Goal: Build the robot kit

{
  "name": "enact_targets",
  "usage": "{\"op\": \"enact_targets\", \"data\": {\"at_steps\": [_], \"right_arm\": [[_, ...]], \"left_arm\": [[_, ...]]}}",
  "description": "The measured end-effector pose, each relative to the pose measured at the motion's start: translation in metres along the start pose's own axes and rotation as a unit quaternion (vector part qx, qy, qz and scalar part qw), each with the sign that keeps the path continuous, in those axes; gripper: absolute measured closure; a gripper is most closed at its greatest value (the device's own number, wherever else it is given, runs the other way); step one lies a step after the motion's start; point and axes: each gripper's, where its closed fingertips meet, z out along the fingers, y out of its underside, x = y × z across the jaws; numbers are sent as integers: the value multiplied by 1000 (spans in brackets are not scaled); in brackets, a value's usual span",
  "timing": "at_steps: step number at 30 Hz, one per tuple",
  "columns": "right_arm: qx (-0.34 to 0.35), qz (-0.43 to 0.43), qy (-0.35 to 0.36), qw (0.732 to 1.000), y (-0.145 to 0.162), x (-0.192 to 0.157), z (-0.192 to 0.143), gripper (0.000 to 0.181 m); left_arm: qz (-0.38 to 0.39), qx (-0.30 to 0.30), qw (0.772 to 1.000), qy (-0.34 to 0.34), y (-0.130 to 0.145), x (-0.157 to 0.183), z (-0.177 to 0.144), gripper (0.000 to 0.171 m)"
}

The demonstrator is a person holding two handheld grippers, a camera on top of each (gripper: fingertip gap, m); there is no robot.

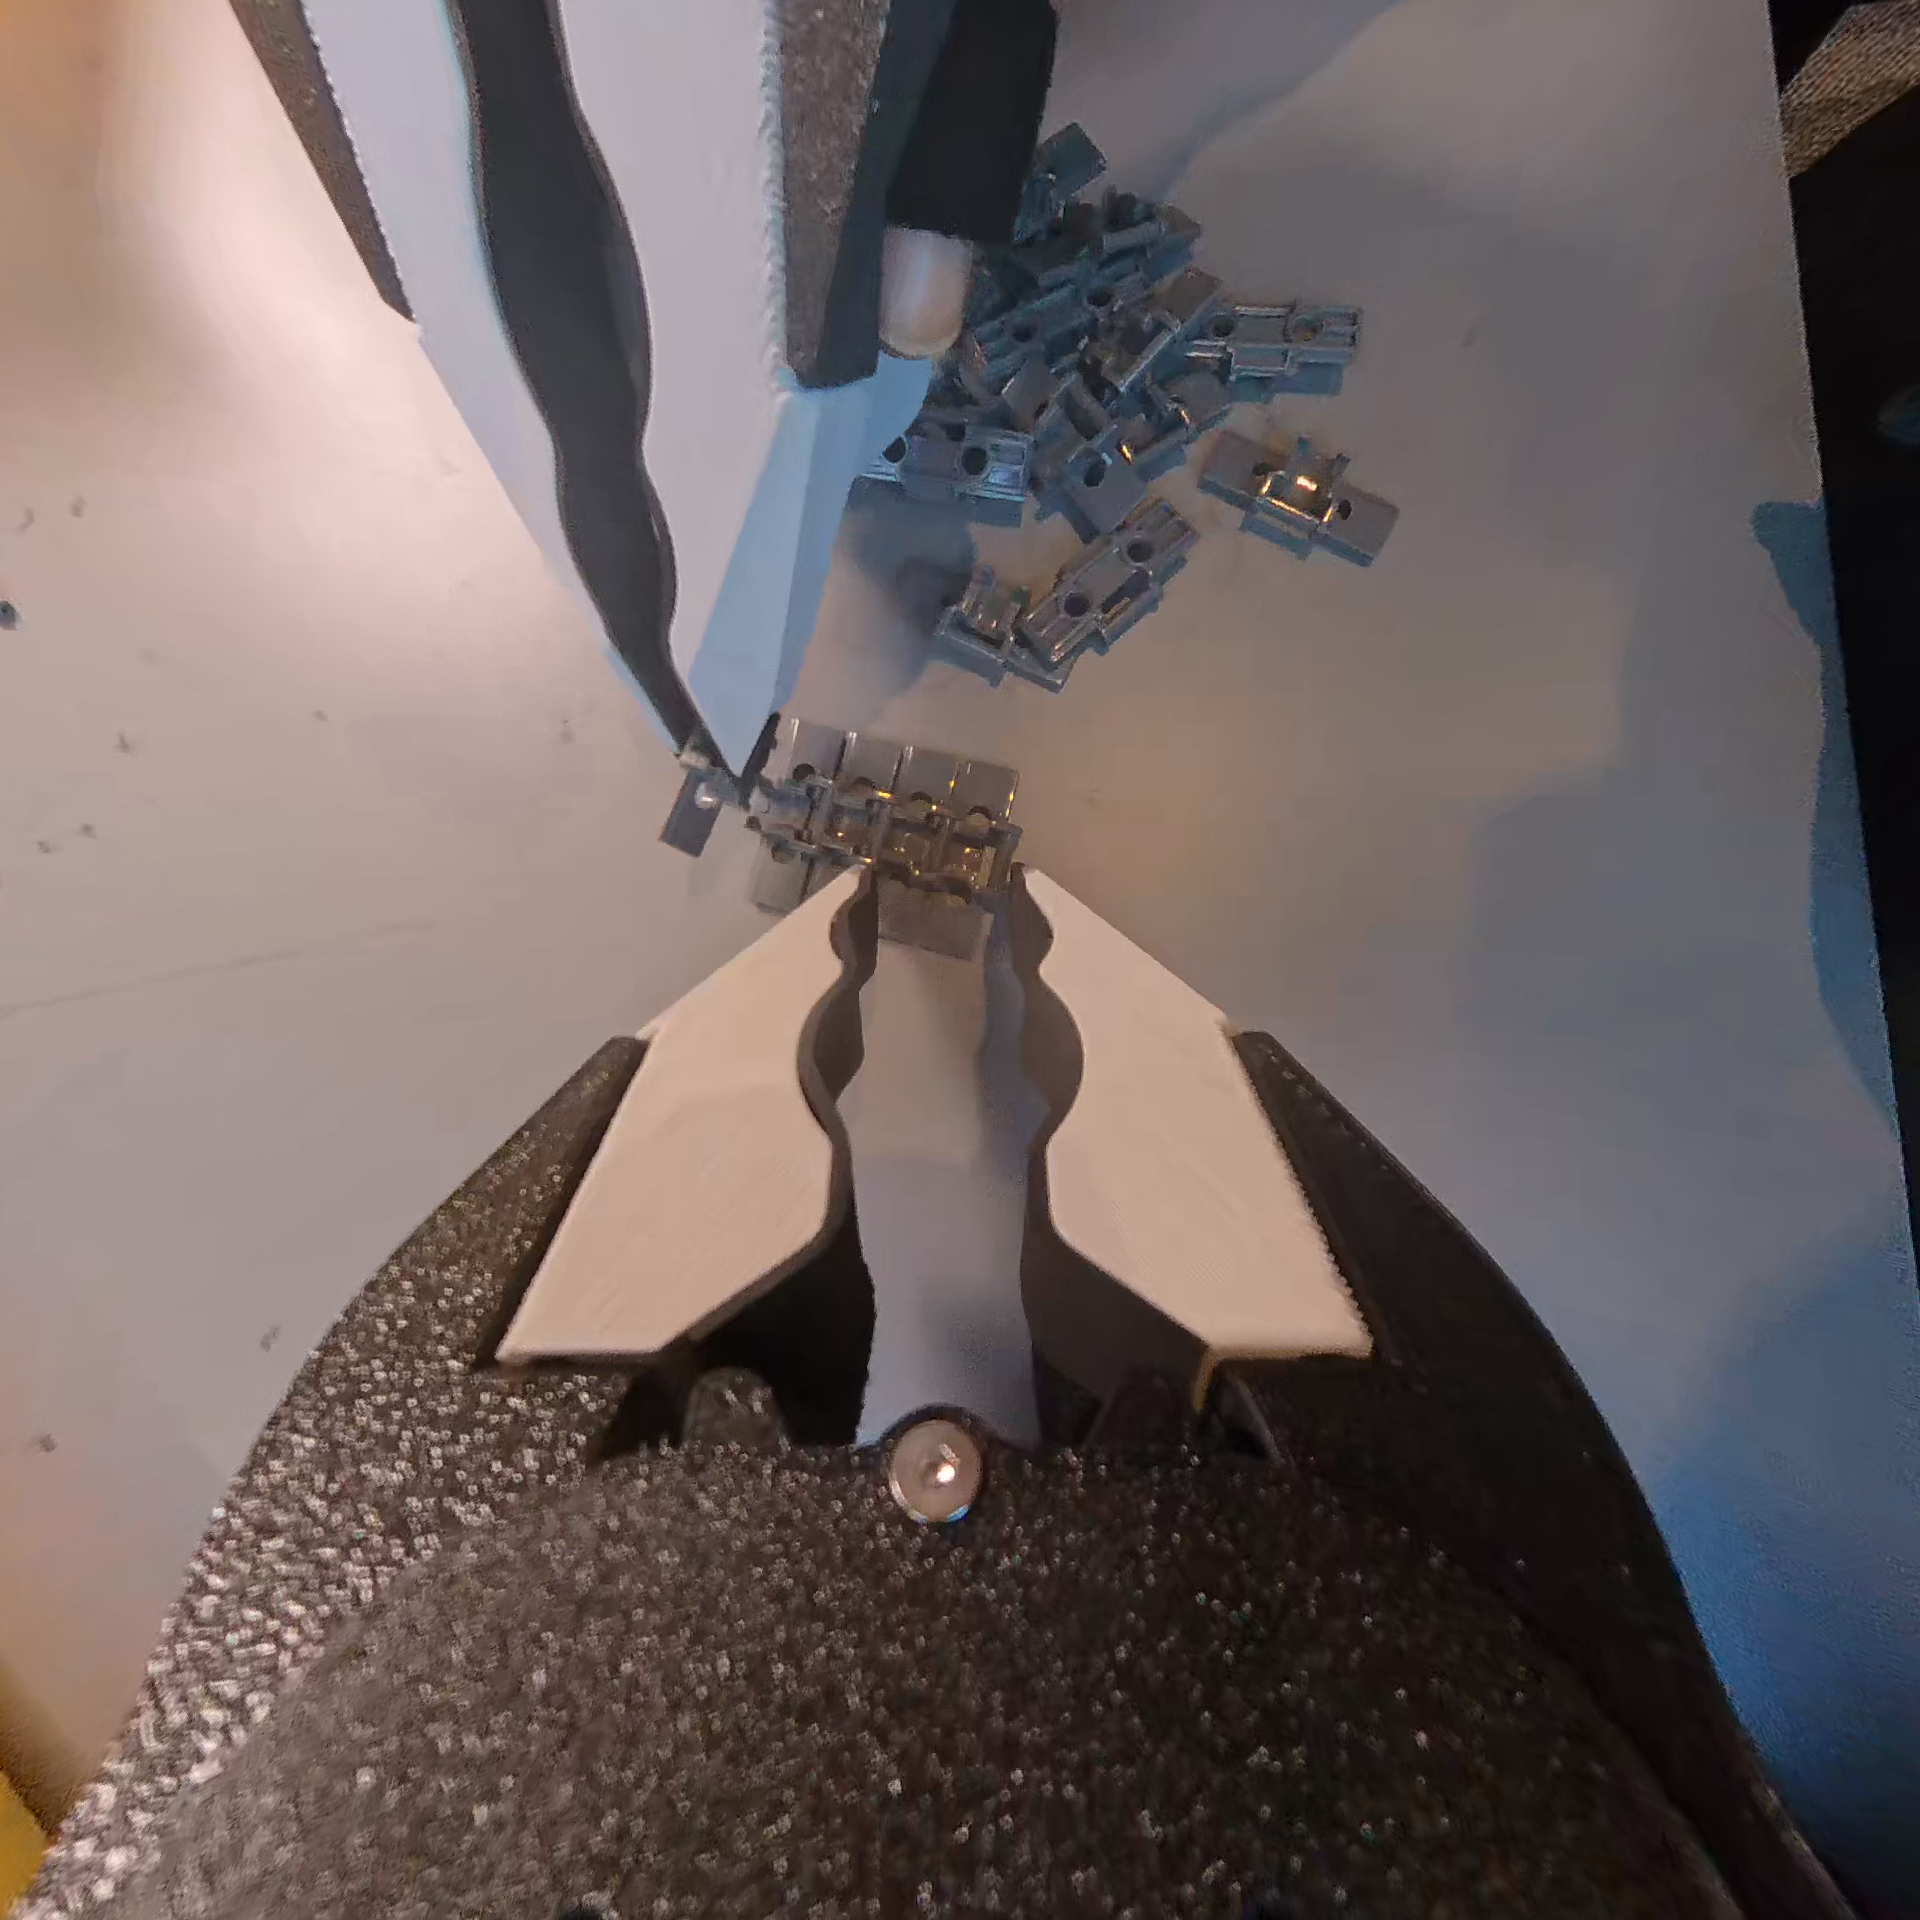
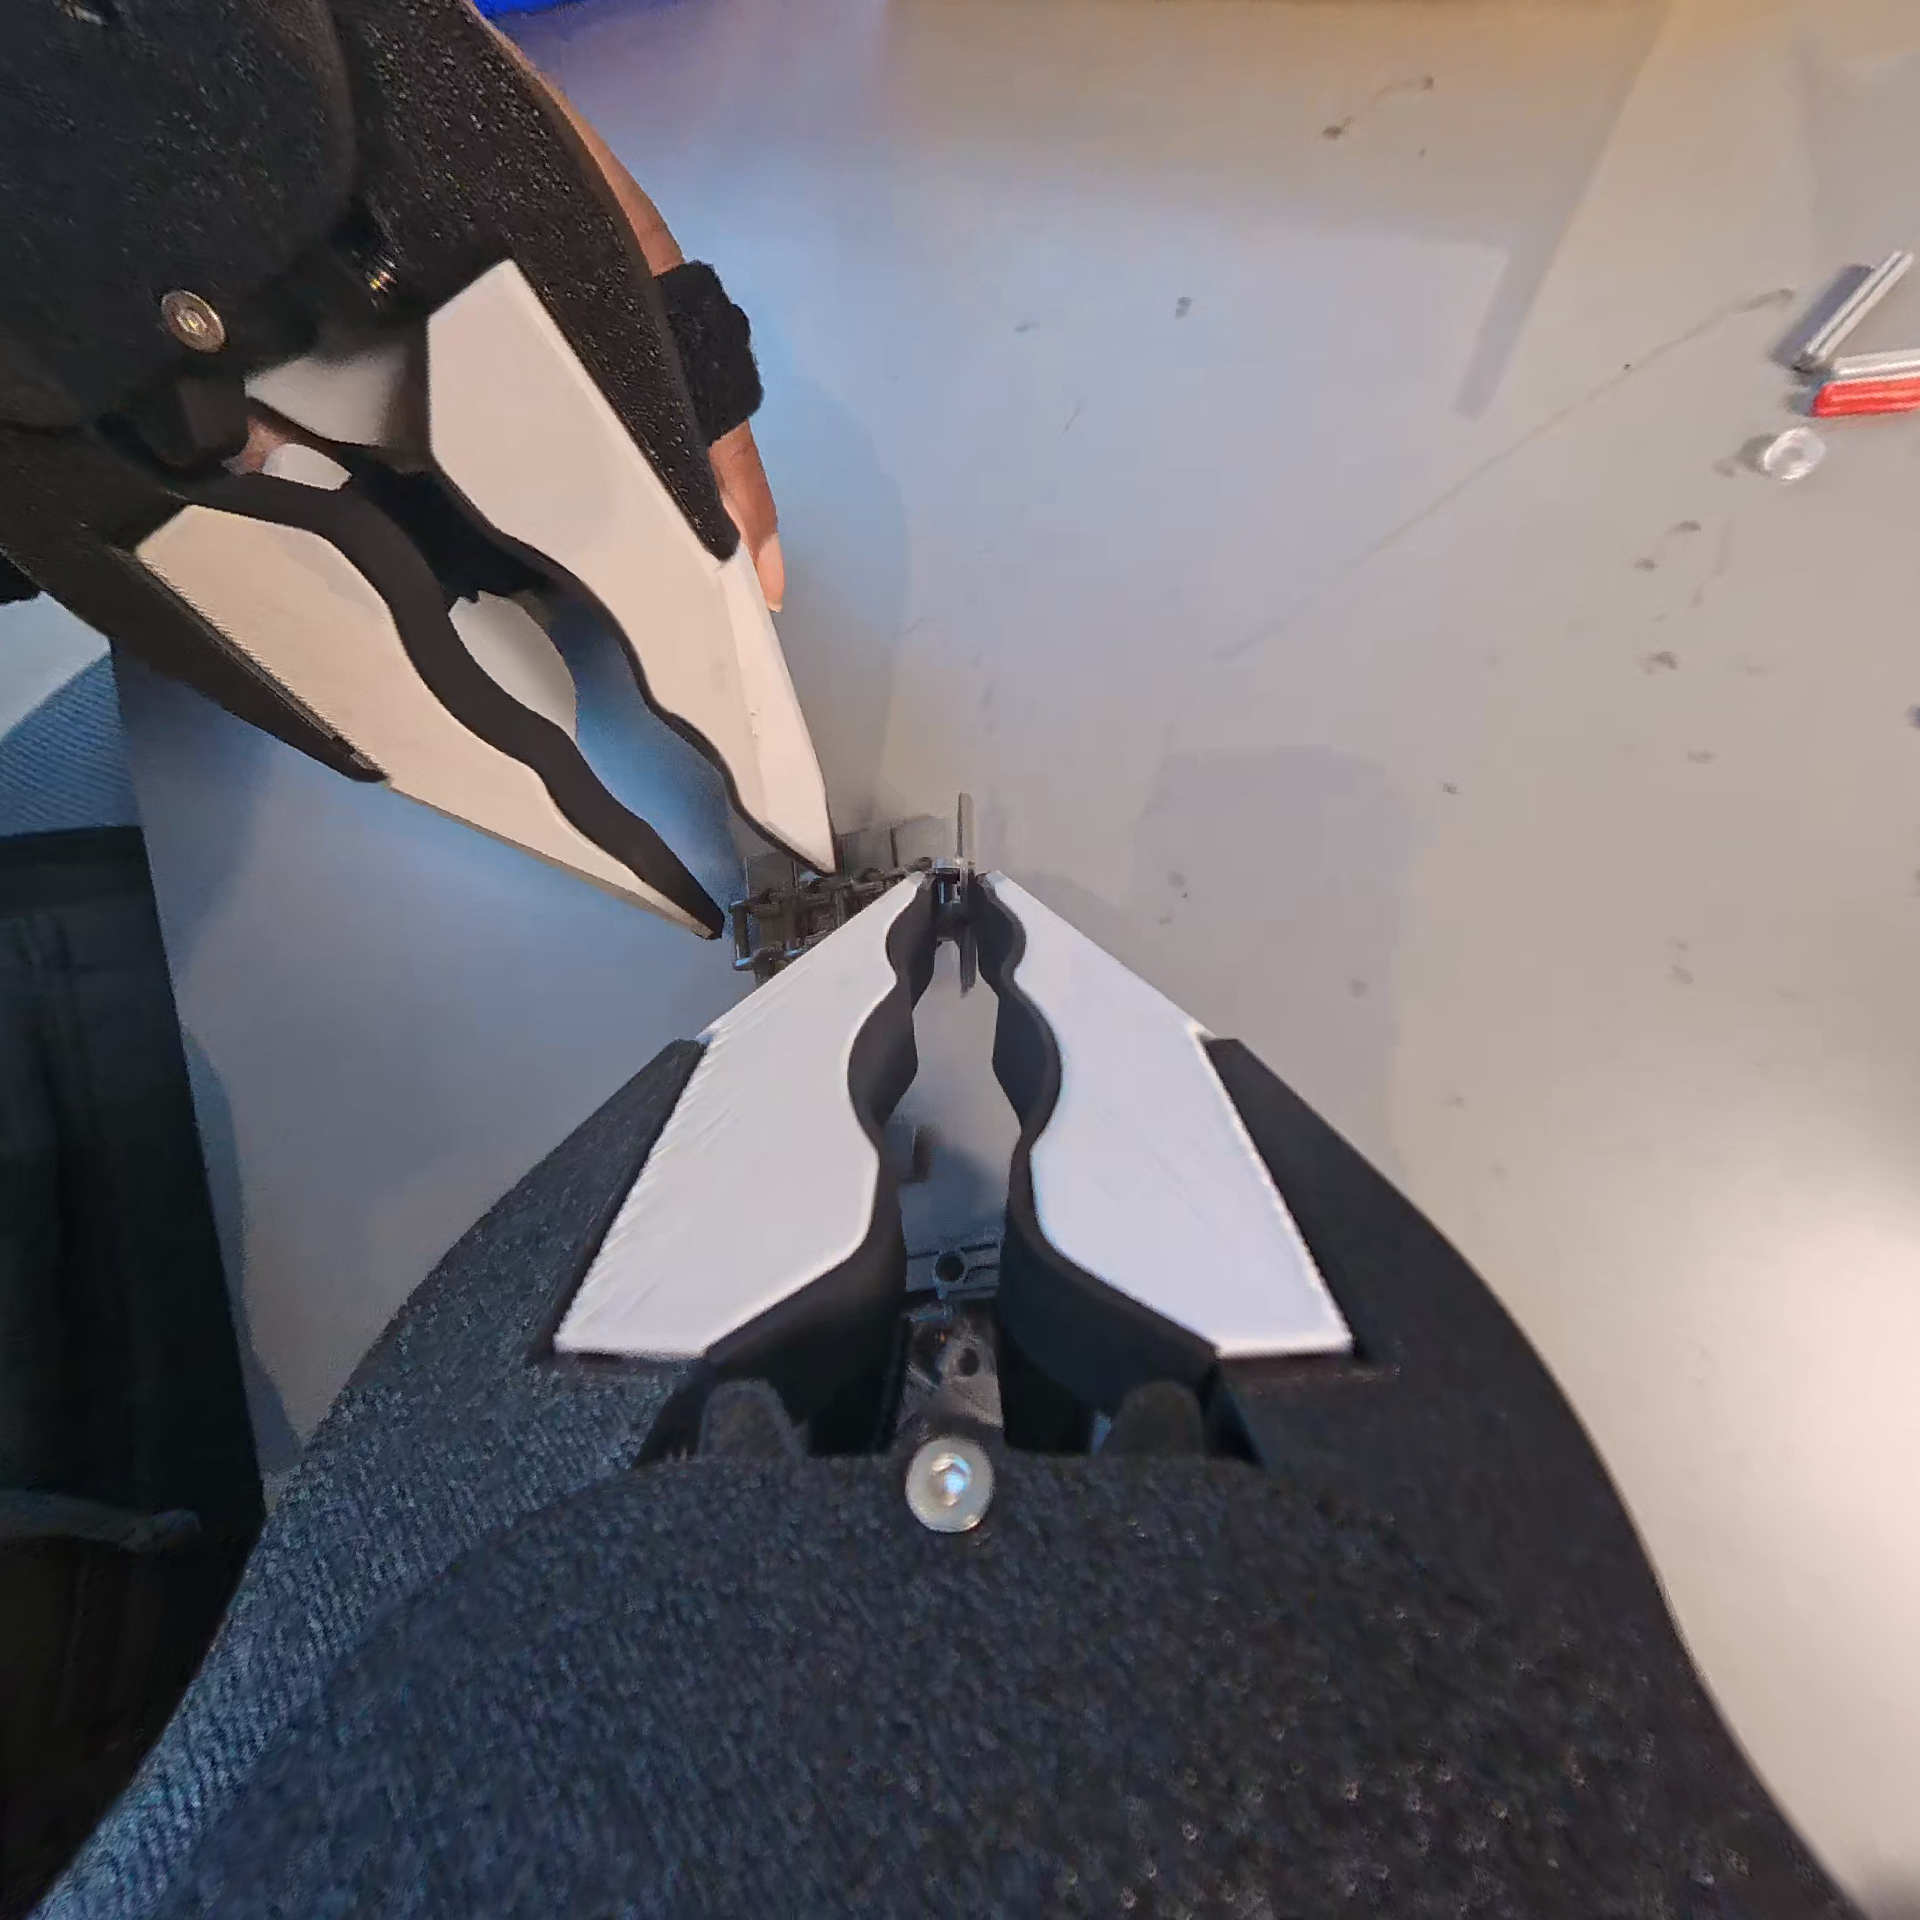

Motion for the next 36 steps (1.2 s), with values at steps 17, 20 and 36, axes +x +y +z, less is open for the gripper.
{"op": "enact_targets", "data": {"at_steps": [17, 20, 36], "right_arm": [[-44, -107, 38, 993, 4, 1, 6, 176], [-40, -109, 45, 992, 4, 1, 6, 176], [-44, -168, 78, 982, 5, 0, 7, 176]], "left_arm": [[0, 11, 1000, -7, 1, -2, 5, 148], [-2, 14, 1000, -8, 1, -2, 5, 148], [-1, 16, 1000, -2, 1, -1, 6, 149]]}}
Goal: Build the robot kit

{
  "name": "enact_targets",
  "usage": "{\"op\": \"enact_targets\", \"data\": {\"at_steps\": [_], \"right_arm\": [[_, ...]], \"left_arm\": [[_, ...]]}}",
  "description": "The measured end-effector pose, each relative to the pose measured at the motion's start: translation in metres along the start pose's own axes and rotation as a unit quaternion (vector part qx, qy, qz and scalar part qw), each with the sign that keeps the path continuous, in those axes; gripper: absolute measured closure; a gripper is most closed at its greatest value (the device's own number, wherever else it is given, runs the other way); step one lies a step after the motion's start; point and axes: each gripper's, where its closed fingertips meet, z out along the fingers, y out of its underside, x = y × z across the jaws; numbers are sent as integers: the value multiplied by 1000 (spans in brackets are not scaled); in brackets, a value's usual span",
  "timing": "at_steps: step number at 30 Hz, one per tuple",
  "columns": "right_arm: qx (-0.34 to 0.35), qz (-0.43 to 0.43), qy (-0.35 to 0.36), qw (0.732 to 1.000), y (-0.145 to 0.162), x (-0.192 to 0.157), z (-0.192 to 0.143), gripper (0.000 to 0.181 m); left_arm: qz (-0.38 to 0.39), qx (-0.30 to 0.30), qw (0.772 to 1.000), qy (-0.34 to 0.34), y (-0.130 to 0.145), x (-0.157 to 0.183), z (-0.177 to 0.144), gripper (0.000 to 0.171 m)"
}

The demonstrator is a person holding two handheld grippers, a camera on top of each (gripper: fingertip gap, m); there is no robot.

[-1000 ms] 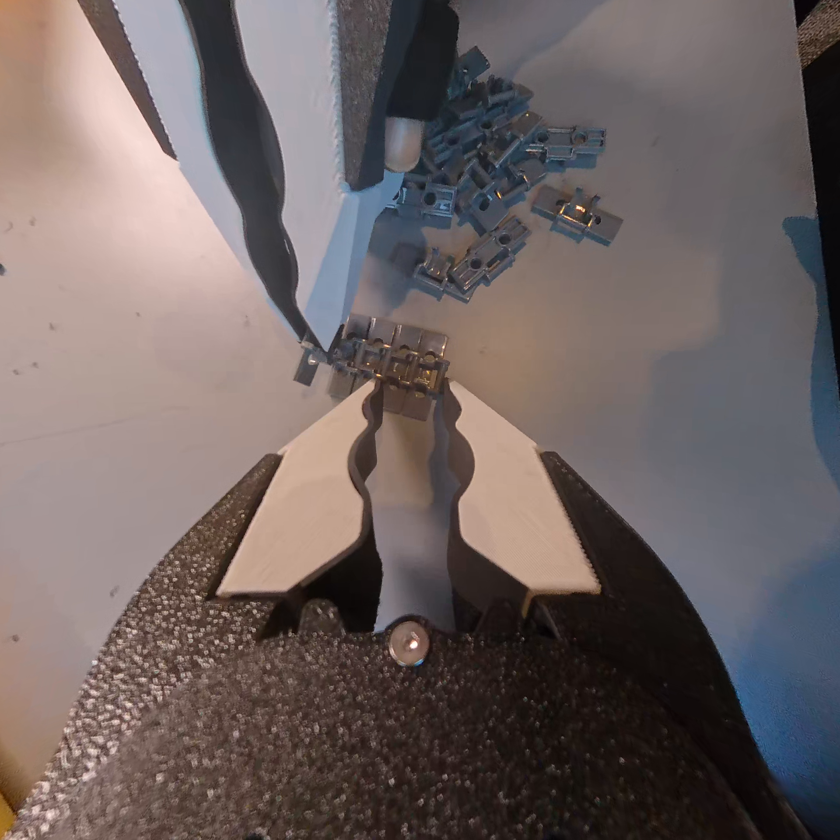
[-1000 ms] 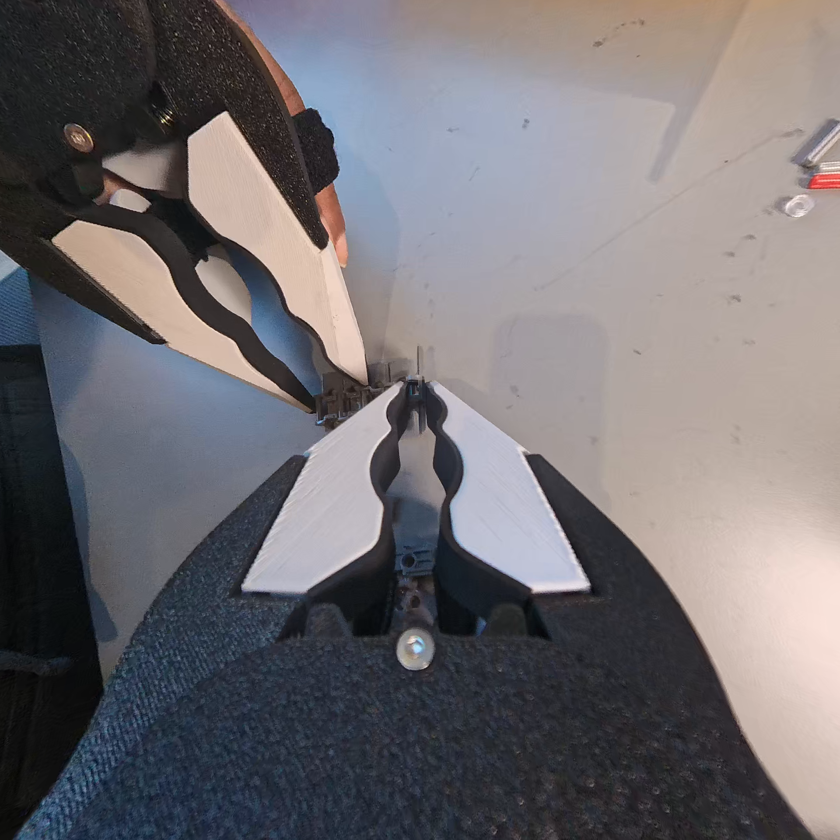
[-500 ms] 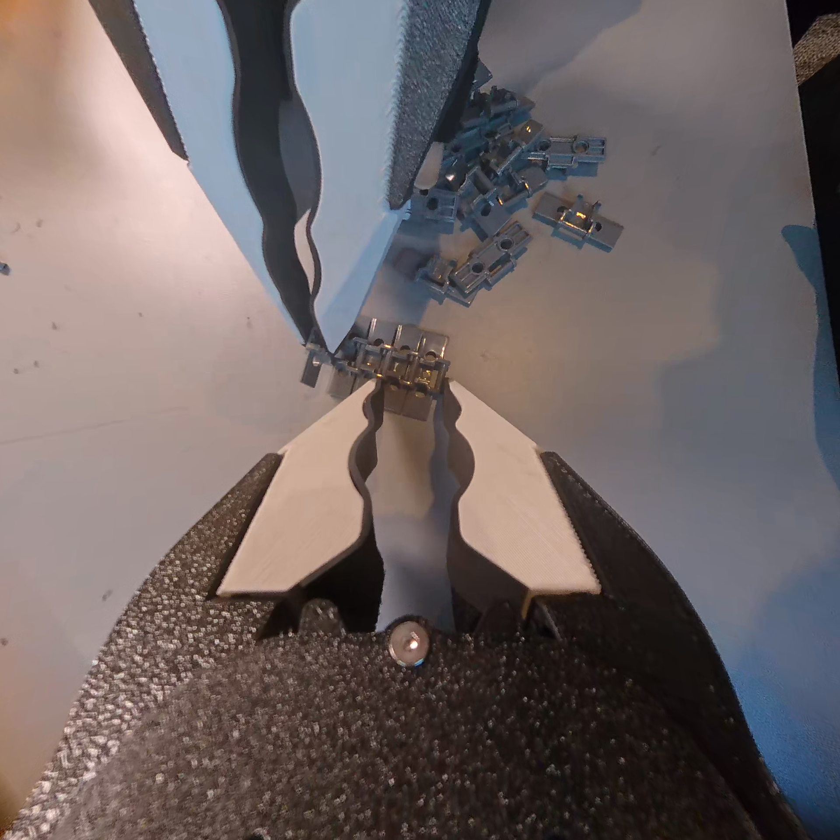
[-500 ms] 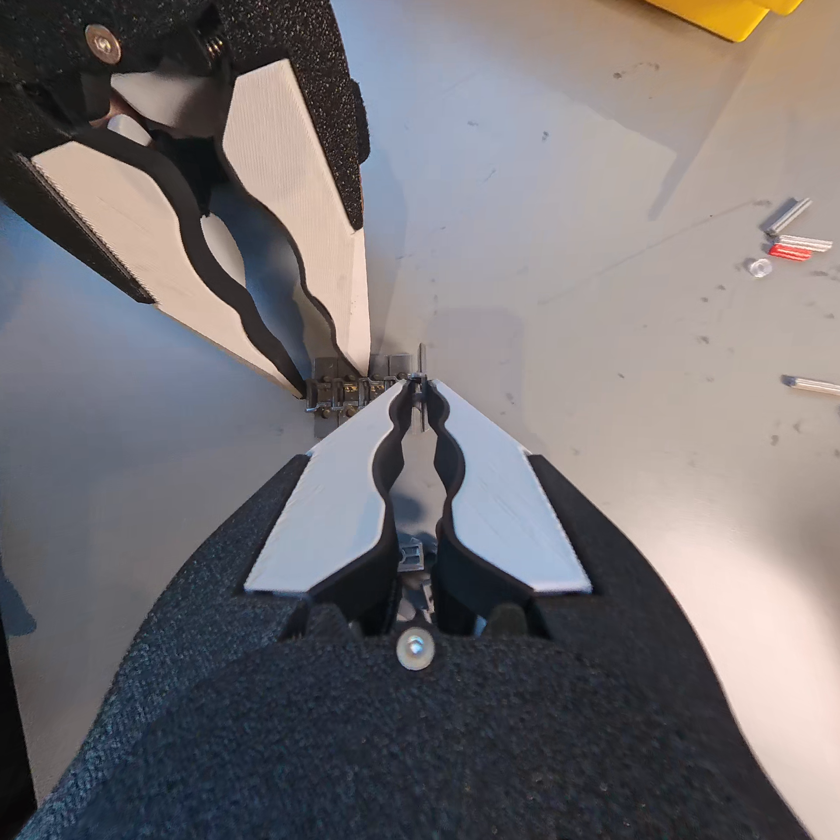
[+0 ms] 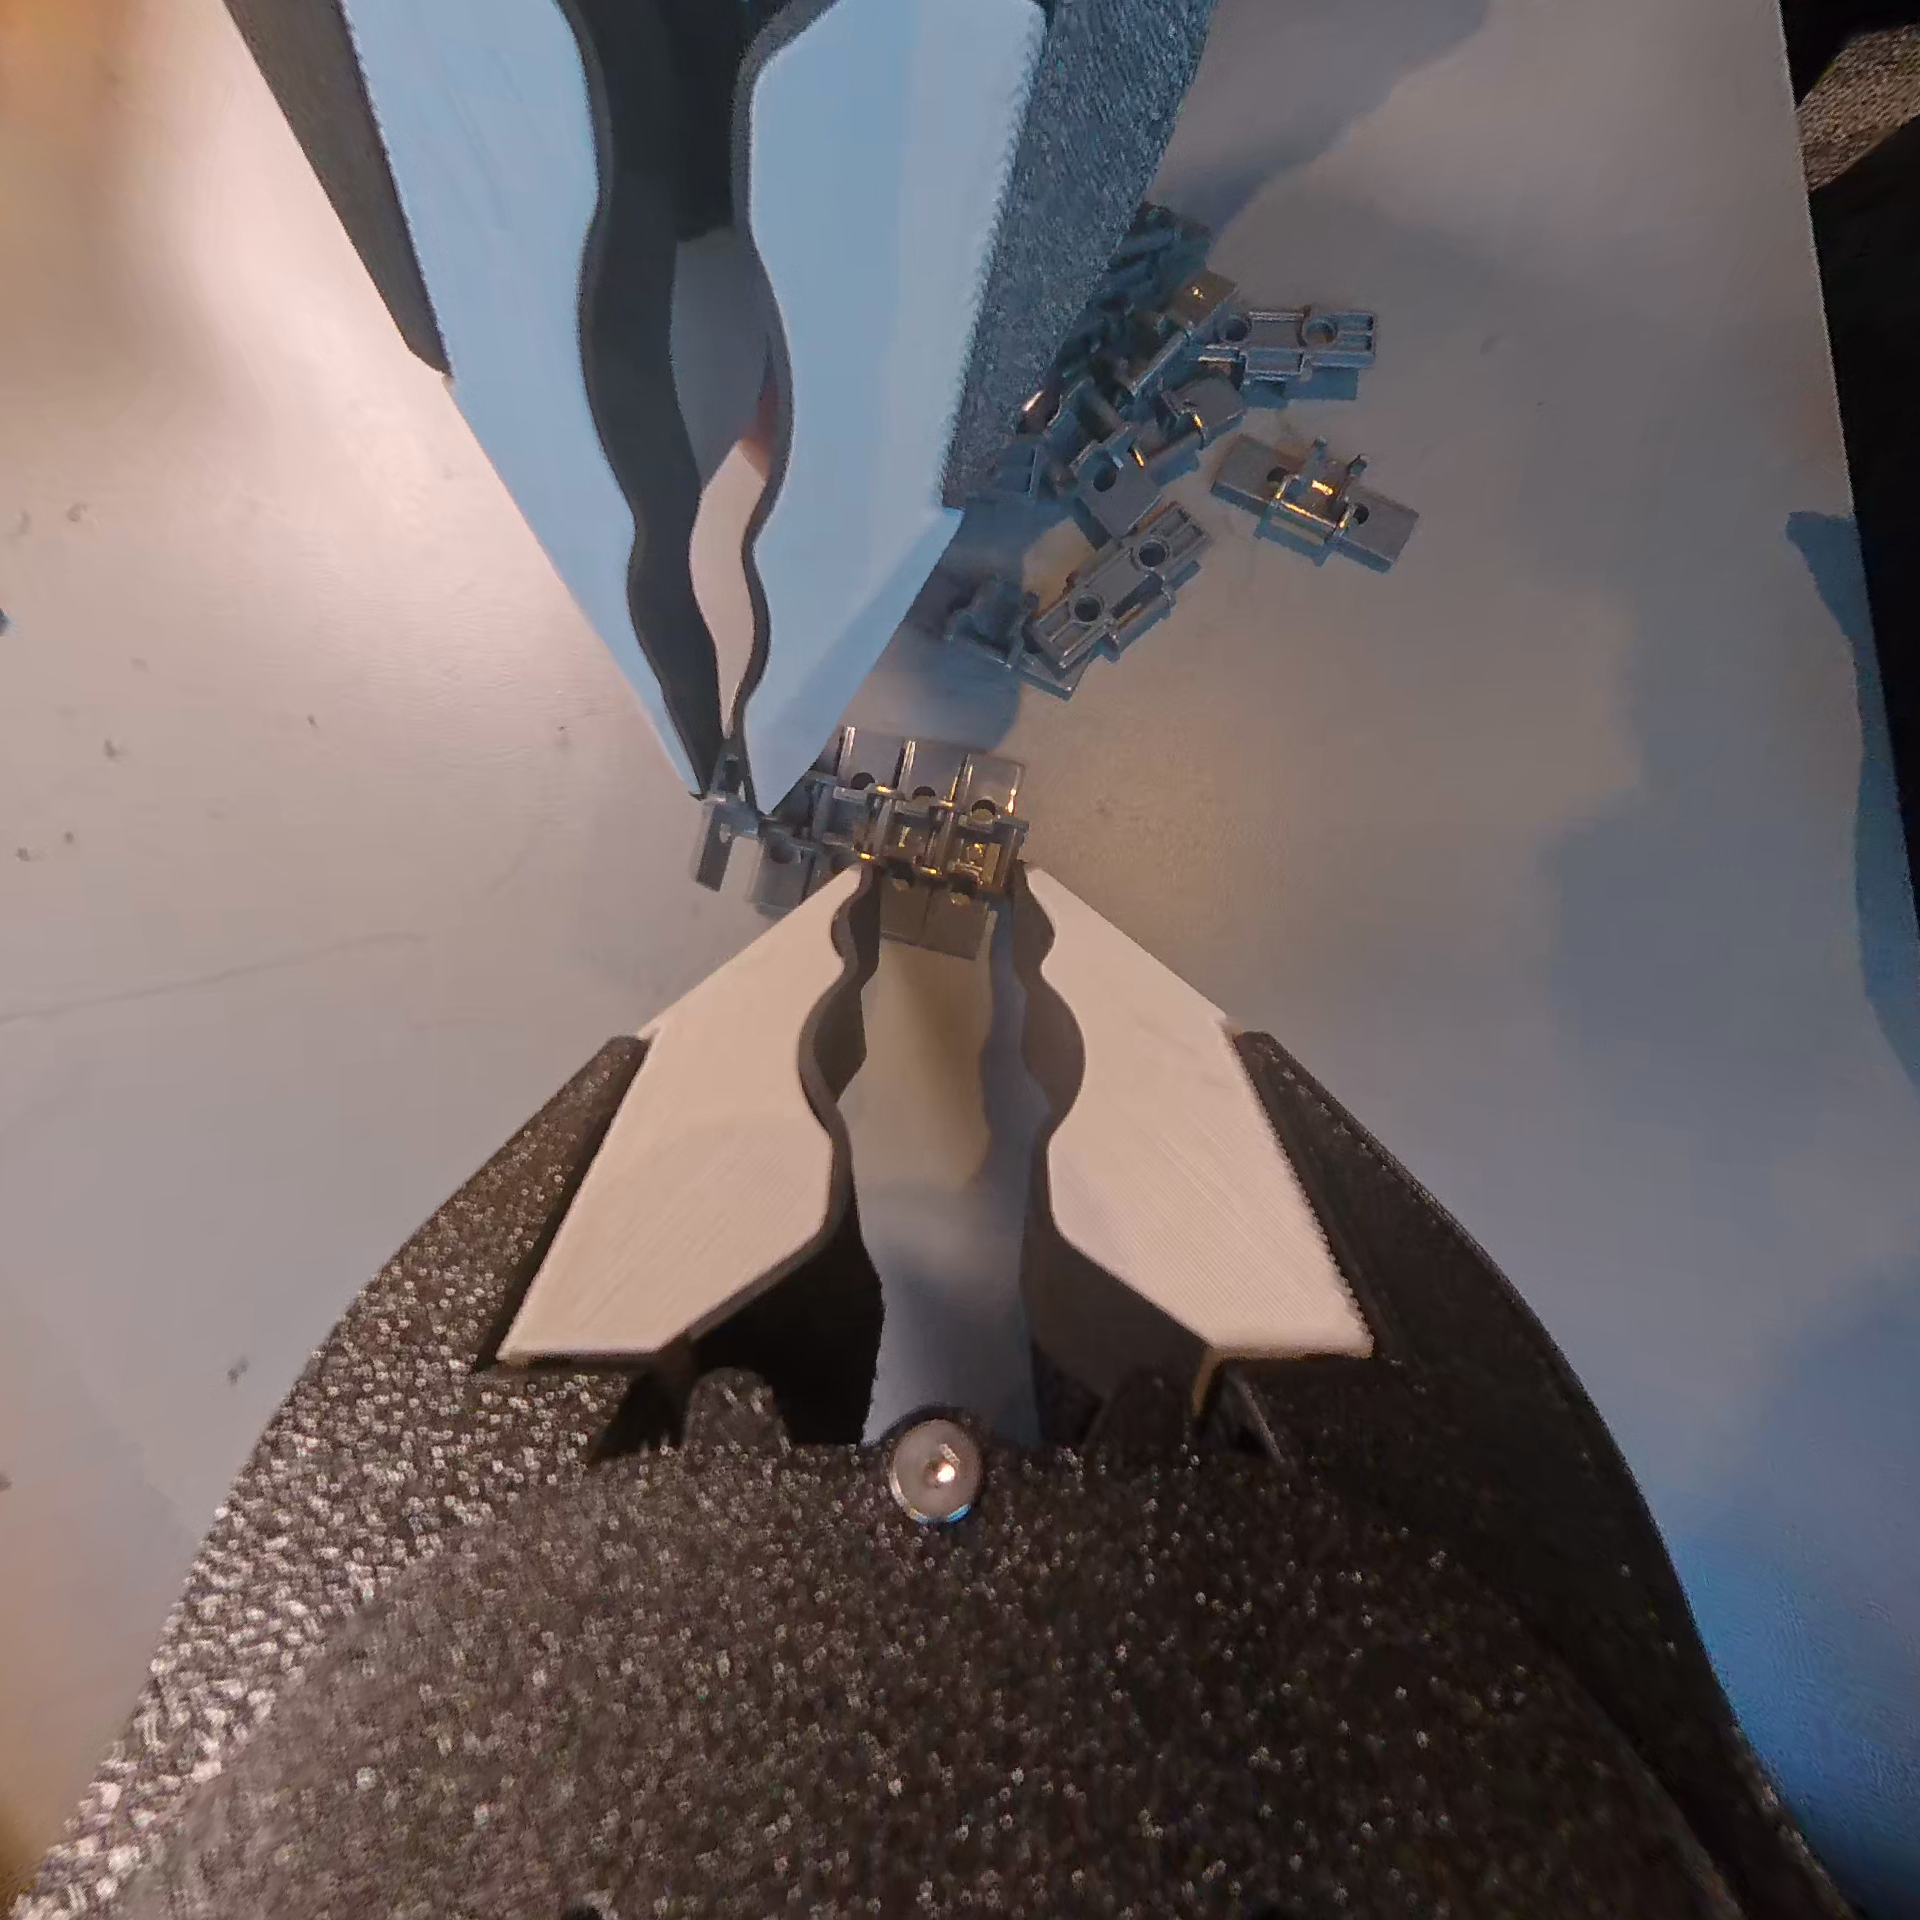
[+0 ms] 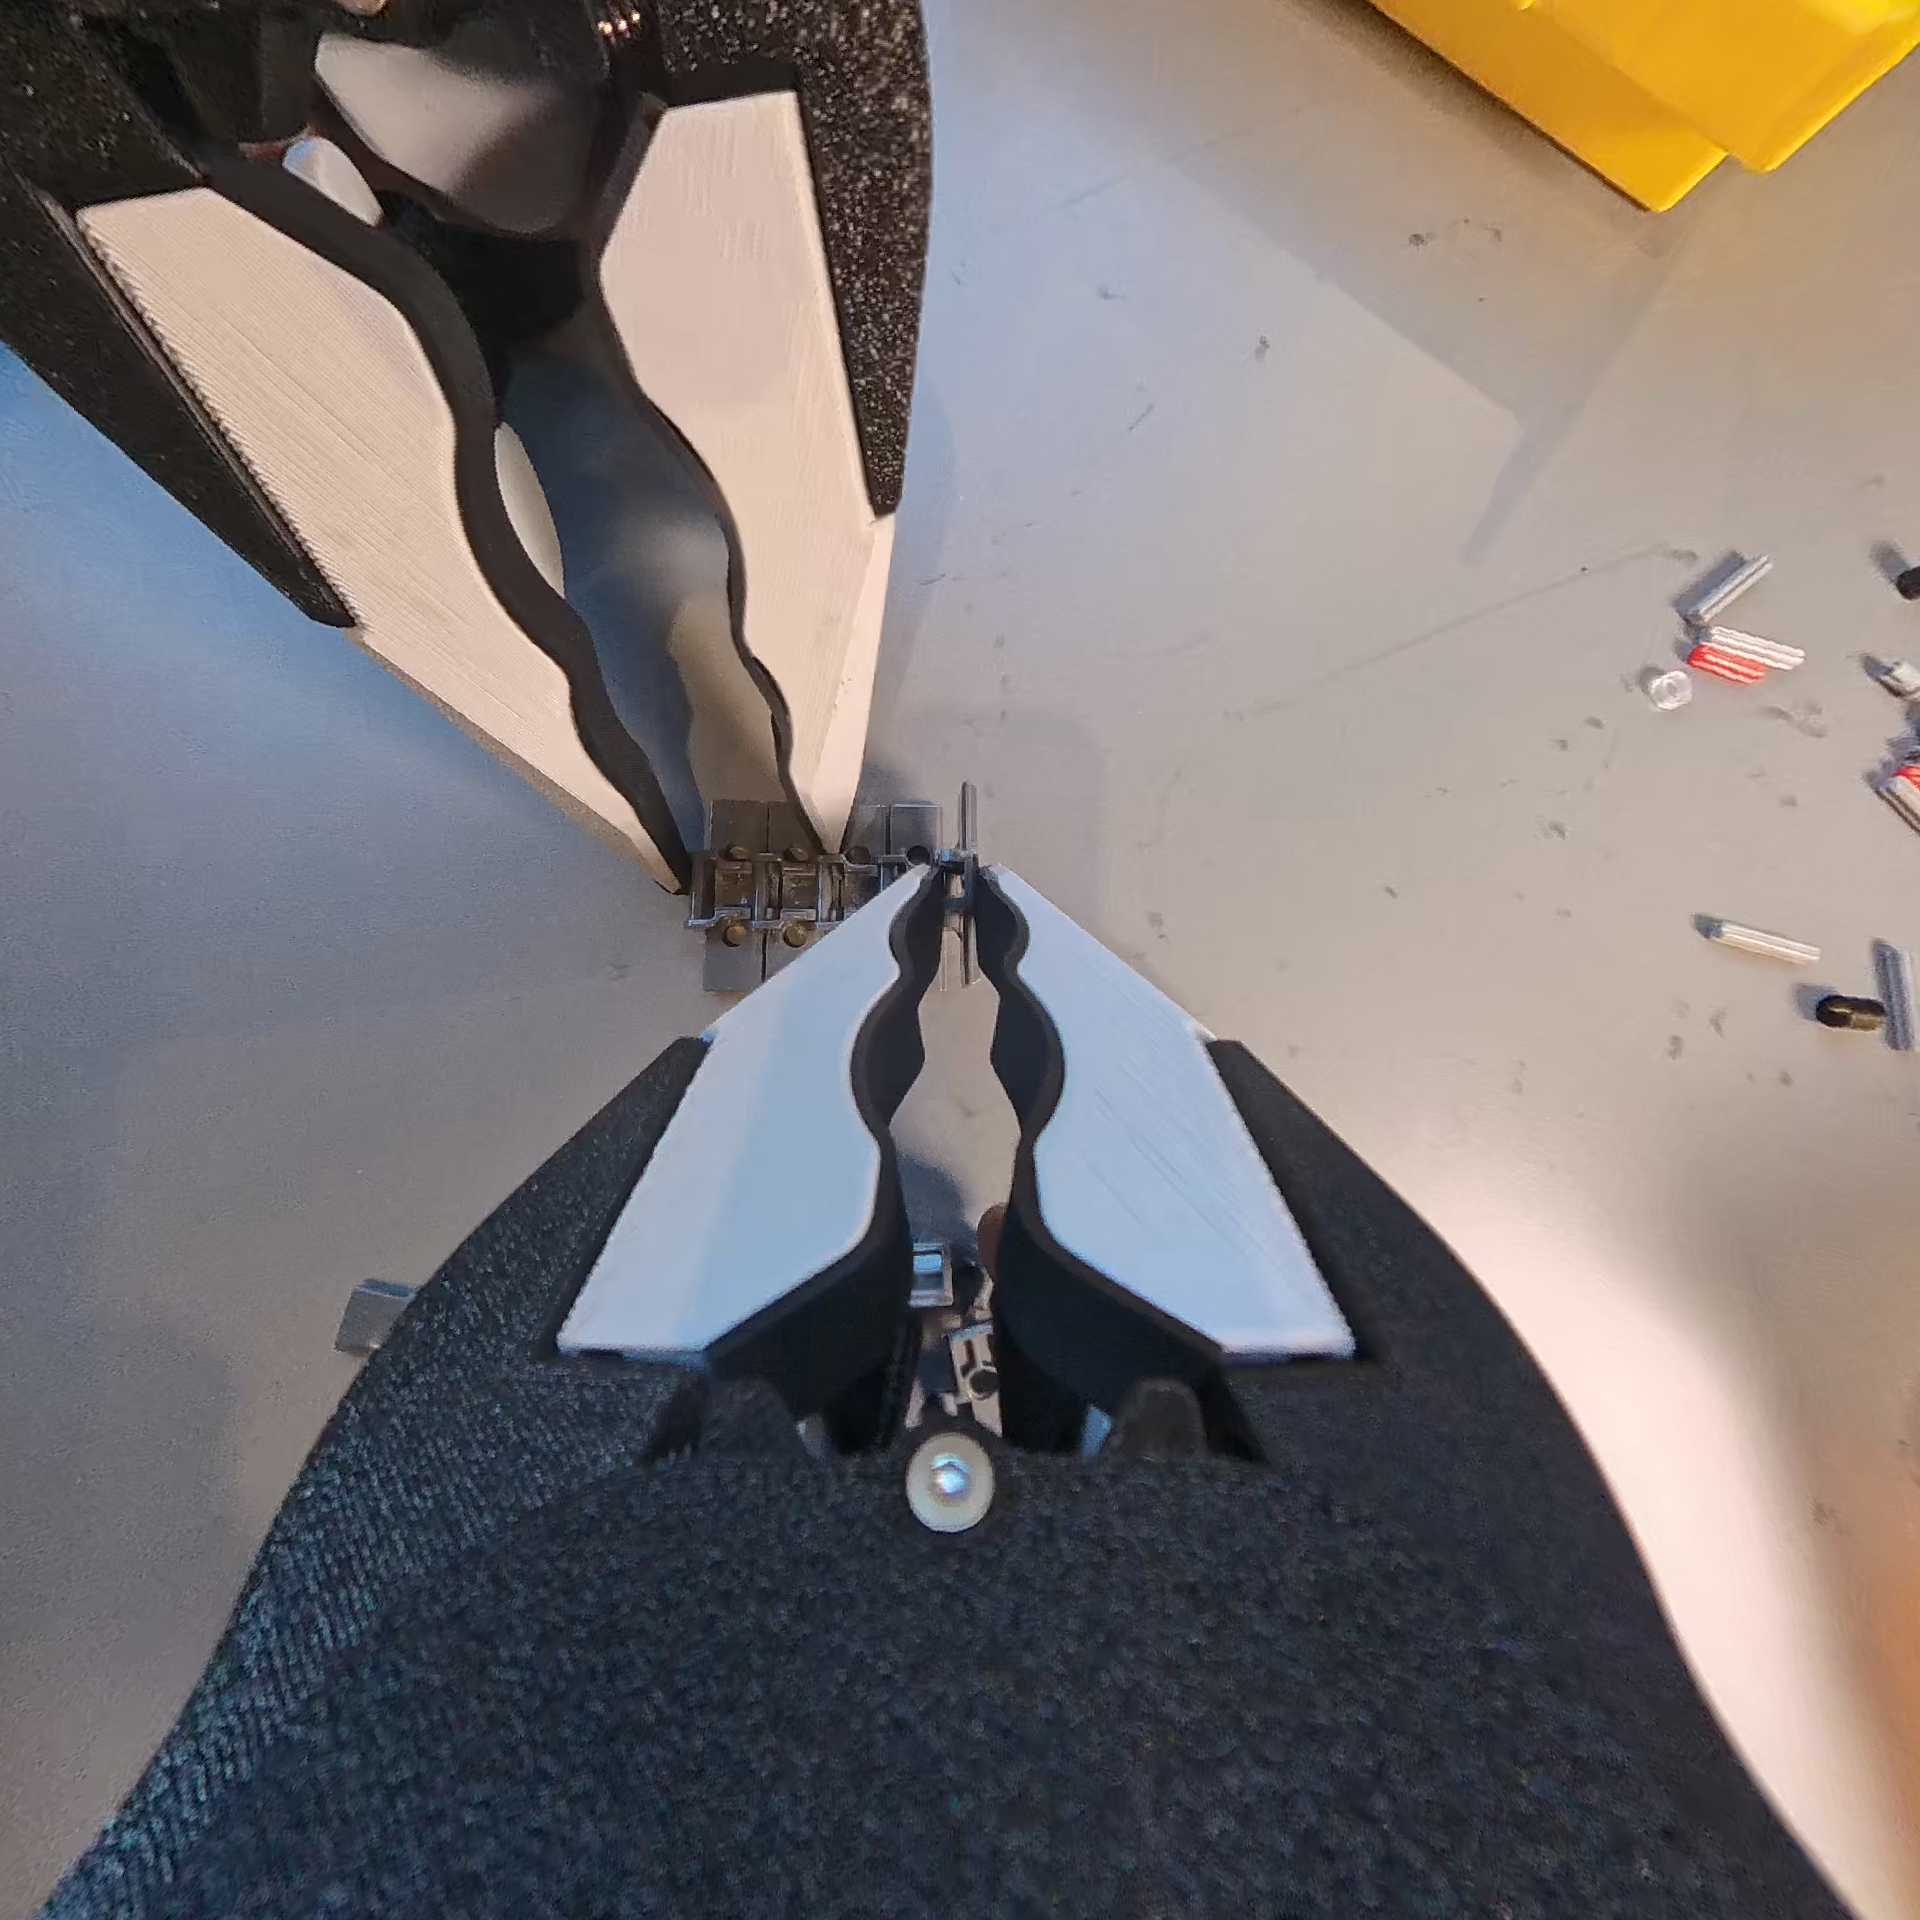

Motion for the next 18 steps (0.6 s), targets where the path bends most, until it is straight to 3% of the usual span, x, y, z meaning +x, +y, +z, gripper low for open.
{"op": "enact_targets", "data": {"at_steps": [18], "right_arm": [[-97, -31, -76, 992, 3, 0, 5, 175]], "left_arm": [[8, 9, 1000, 4, 1, 1, -1, 150]]}}
